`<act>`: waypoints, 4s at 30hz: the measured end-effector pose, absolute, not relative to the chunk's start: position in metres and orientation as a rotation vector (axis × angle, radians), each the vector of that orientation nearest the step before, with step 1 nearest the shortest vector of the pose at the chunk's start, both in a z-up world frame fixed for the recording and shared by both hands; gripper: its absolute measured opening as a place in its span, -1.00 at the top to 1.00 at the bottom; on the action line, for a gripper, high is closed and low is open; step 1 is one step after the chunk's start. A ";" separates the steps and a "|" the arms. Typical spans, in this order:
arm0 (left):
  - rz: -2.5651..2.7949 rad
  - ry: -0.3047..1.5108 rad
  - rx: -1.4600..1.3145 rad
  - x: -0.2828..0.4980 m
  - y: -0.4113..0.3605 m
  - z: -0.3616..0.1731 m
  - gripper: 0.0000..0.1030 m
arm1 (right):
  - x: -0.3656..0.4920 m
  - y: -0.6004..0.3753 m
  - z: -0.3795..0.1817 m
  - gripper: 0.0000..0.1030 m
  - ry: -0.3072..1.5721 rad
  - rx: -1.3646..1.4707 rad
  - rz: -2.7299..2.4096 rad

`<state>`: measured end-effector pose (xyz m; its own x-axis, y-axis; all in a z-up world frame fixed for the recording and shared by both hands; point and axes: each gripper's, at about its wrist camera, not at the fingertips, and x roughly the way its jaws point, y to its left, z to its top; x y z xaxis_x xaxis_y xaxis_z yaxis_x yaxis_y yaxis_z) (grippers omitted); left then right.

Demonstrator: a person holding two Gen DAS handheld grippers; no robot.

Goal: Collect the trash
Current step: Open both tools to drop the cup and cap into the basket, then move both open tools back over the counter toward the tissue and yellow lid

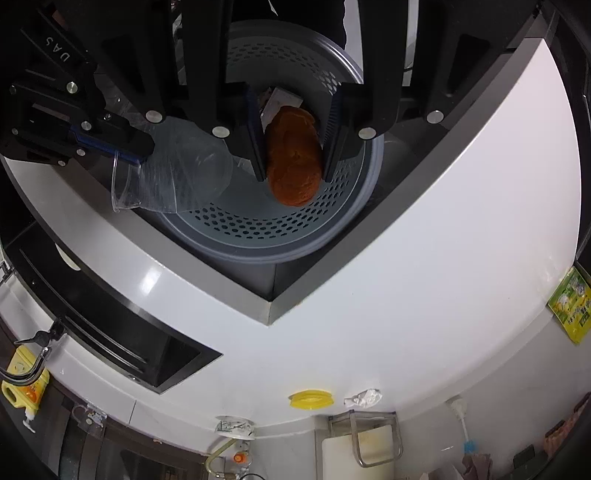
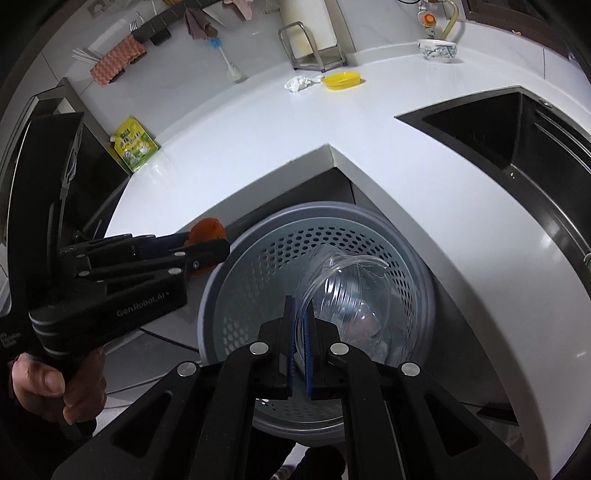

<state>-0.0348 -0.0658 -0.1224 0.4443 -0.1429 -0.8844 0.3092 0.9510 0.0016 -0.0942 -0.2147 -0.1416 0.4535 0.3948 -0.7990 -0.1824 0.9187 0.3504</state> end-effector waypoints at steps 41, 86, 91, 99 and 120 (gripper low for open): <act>-0.229 0.989 0.130 -0.030 -0.041 -0.073 -0.37 | -0.085 -0.221 -0.107 0.04 0.964 0.257 0.338; -0.297 0.874 0.147 0.237 0.070 -0.049 -0.85 | 0.171 -0.140 -0.082 -0.40 0.830 0.235 0.108; -0.311 0.870 0.139 0.274 0.065 -0.058 -0.86 | 0.204 -0.142 -0.093 -0.41 0.842 0.211 0.073; -0.344 0.882 0.151 0.318 0.041 -0.081 -0.86 | 0.255 -0.161 -0.112 -0.42 0.862 0.135 0.021; -0.345 0.928 0.129 0.357 0.018 -0.115 -0.86 | 0.326 -0.189 -0.155 -0.60 0.951 0.054 0.215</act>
<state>0.3570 0.0180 -0.1145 0.5492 -0.2355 -0.8018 0.3456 0.9376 -0.0387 0.3263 -0.1892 -0.1551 0.5616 0.2061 -0.8013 -0.1587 0.9773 0.1402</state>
